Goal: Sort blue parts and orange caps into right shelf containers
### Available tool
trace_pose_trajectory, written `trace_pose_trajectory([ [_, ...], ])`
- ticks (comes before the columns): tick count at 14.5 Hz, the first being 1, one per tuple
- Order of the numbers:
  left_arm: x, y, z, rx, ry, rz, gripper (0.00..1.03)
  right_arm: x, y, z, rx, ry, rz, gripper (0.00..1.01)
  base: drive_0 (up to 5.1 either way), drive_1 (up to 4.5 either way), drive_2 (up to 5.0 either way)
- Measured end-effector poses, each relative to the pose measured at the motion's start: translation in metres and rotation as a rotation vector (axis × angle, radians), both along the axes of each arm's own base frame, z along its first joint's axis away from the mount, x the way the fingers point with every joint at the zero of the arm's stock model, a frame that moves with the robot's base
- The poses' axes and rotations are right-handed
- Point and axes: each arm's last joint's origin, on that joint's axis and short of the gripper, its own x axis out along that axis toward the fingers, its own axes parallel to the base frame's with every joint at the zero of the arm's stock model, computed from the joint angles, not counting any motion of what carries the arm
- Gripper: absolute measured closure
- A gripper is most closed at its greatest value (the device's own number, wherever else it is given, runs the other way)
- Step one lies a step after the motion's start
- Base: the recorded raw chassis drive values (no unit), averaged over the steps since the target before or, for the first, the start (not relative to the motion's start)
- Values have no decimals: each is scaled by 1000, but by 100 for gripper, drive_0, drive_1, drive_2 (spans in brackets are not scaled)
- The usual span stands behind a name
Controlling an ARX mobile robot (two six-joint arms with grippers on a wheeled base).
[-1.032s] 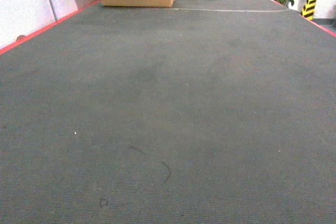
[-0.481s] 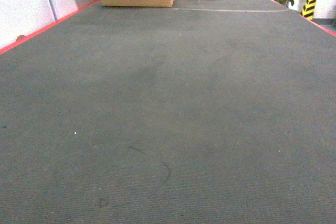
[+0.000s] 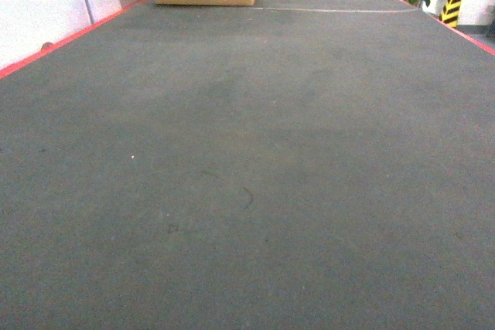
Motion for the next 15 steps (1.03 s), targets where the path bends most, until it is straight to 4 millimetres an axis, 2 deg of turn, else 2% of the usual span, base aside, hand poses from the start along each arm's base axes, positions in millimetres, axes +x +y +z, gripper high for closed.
trace_pose_trajectory([
  [15, 0, 0, 0, -1, -3, 3, 56, 0, 0, 0, 0, -4, 2, 56, 2, -412, 417],
])
